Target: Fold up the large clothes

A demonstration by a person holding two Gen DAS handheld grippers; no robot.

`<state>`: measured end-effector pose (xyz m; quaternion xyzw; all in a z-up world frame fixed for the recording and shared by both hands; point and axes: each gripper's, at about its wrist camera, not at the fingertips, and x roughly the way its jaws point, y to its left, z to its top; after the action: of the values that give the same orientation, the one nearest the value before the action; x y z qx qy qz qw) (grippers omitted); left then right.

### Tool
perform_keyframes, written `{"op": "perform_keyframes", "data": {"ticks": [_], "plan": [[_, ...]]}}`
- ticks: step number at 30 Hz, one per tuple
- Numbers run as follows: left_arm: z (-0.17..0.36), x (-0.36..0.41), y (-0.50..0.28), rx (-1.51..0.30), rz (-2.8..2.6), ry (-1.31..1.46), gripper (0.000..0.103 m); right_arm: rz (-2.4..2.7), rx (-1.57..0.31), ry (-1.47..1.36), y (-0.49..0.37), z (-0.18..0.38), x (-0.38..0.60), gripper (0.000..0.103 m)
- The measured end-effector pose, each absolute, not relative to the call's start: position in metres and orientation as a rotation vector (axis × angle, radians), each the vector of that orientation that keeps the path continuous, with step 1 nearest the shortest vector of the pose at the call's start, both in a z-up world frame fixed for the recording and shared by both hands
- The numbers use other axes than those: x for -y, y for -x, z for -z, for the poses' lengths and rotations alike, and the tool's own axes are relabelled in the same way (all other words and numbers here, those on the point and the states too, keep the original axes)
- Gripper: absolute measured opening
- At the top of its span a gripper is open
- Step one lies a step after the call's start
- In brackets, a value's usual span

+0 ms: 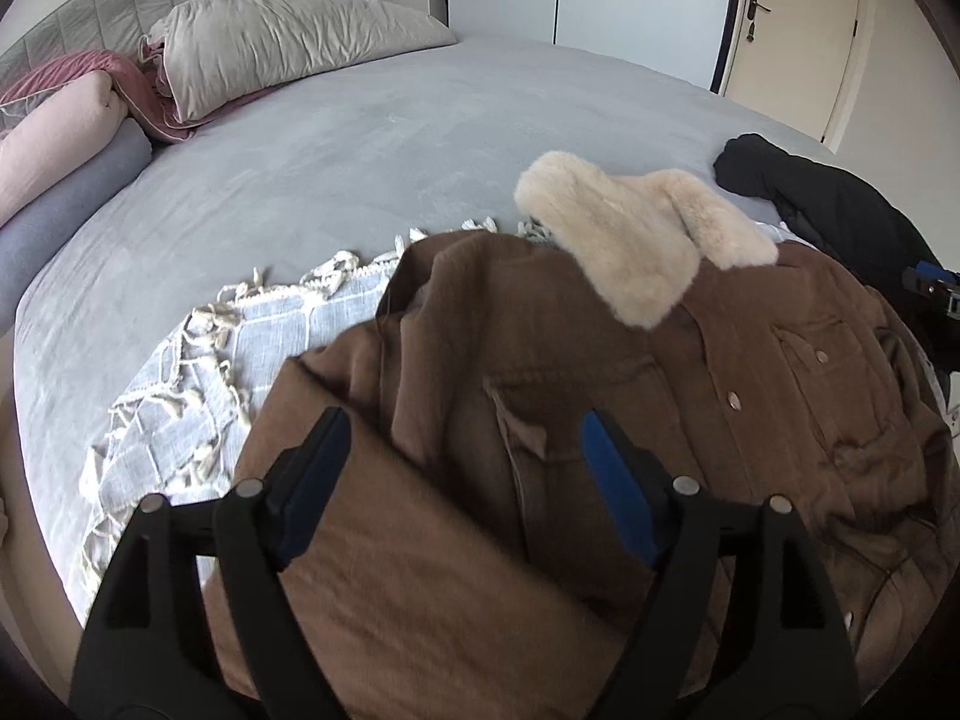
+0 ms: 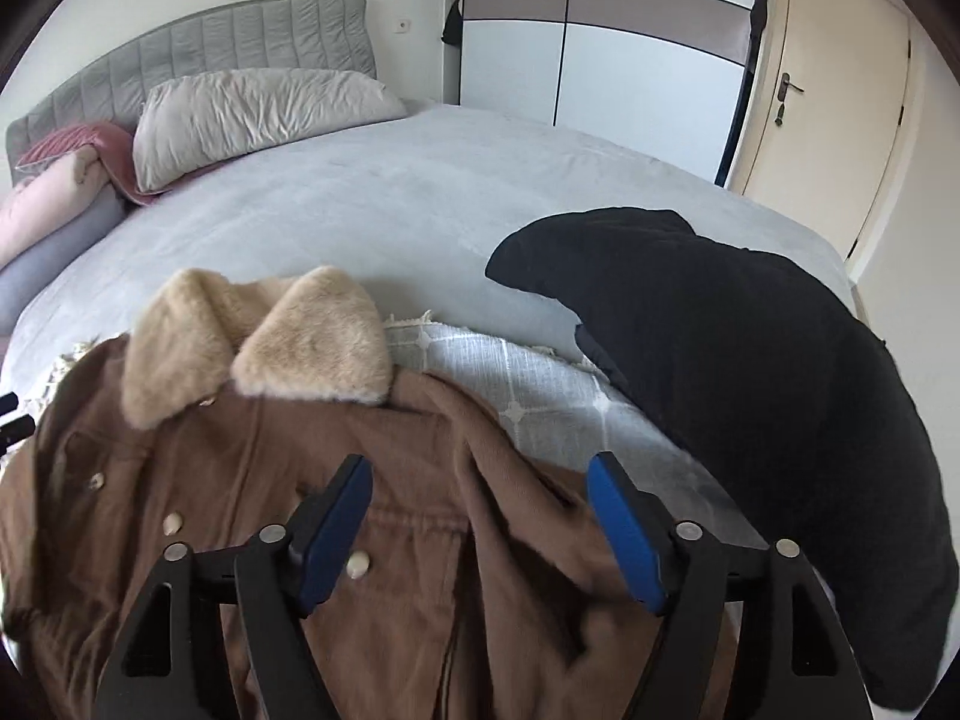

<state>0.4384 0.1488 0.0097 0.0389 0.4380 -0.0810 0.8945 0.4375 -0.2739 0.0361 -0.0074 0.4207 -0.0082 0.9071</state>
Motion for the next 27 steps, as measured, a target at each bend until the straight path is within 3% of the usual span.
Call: {"op": "perform_keyframes", "data": {"ticks": [8,17,19,21,22,27], "plan": [[0.003,-0.135,-0.334,-0.928,0.208,-0.143,0.086,-0.073,-0.879,-0.008,-0.347,-0.065,0.256,0.08],[0.056,-0.115,-0.309,-0.946,0.061,-0.099,0.084,-0.159,-0.902,0.049,-0.283,-0.053,0.22,0.081],[0.056,-0.121,-0.309,-0.933,0.052,-0.043,0.069,-0.159,-0.926,0.071,-0.277,-0.046,0.215,0.081],[0.05,-0.127,-0.31,-0.932,0.059,-0.024,0.024,-0.152,-0.946,0.092,-0.272,-0.042,0.212,0.081],[0.044,-0.131,-0.31,-0.923,0.039,-0.03,0.016,-0.149,-0.952,0.103,-0.27,-0.04,0.211,0.081],[0.0,-0.177,-0.313,-0.799,-0.103,-0.036,0.013,-0.126,-0.946,0.115,-0.262,-0.041,0.214,0.081]]}}
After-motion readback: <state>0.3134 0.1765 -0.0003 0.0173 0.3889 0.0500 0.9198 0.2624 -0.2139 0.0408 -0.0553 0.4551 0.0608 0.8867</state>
